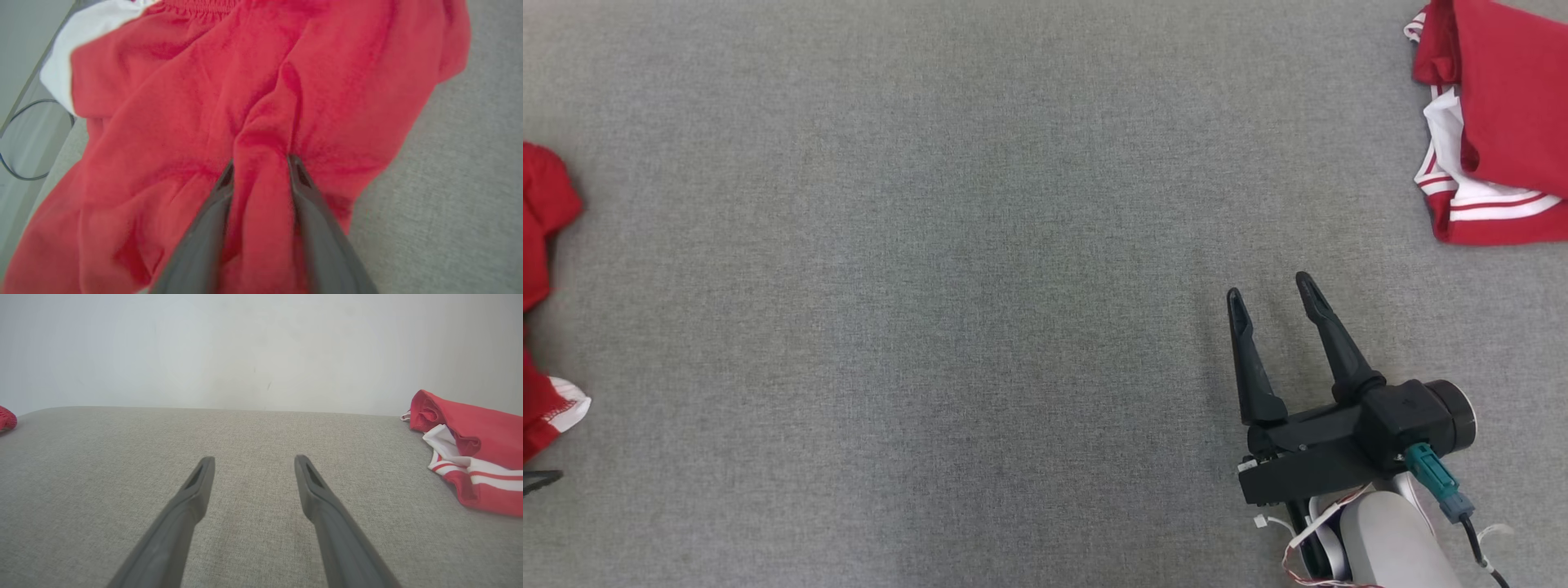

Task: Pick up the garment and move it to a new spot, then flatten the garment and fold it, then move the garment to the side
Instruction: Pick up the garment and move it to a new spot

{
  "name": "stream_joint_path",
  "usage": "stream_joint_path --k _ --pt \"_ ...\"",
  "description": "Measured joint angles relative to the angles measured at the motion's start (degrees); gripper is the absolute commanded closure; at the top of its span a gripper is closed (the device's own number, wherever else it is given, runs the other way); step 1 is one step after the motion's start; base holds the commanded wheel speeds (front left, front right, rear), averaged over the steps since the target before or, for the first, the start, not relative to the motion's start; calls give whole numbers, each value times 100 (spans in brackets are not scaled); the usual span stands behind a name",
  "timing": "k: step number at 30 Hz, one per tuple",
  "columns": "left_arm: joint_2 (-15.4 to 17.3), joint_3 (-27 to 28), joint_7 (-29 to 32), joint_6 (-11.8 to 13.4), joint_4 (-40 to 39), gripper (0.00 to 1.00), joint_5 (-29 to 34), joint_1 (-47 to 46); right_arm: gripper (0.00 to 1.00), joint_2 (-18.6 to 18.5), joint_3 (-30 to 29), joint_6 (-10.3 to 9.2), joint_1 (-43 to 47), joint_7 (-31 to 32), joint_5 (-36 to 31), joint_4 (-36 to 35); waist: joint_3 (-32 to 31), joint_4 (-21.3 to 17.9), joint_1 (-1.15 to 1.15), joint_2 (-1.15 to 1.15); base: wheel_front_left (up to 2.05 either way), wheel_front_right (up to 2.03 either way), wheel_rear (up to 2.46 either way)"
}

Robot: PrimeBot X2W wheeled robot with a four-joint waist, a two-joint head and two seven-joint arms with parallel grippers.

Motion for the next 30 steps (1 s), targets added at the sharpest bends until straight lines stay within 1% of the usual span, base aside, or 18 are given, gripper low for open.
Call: stream_joint_path --k 6,10,18,23,24,25,26,27,30 --pt "-13 -77 -565 21 -36 100 94 21 0 0 -64 0 50 0 -1 55 -154 28 0 0 0 0 0" --pt "-7 -143 -1146 20 -227 100 167 3 0 -1 -92 0 127 0 -1 89 -323 76 0 0 0 0 0" --pt "0 -410 -2036 -8 -922 100 241 -243 0 0 -119 0 253 0 31 164 -704 202 0 -1 0 0 0" --pt "84 -678 -2268 -18 -1720 100 219 -425 0 0 -135 0 365 0 119 188 -925 226 0 -1 0 0 0" --pt "115 -740 -2272 -18 -1905 100 218 -449 0 0 -135 0 370 0 140 179 -960 218 -1 -1 0 0 0" --pt "115 -740 -2272 -18 -1905 100 218 -449 0 0 -135 0 370 0 140 179 -960 218 -1 -1 0 0 0" --pt "163 -848 -2259 -18 -2275 100 218 -470 0 2 -143 0 387 0 186 170 -1007 175 -1 -2 0 0 0" --pt "163 -848 -2259 -18 -2275 100 218 -470 0 2 -143 0 387 0 186 170 -1007 175 -1 -2 0 0 0" --pt "169 -987 -2141 -18 -2830 100 211 -486 0 0 -137 0 440 0 268 176 -1037 60 0 -1 0 0 0"
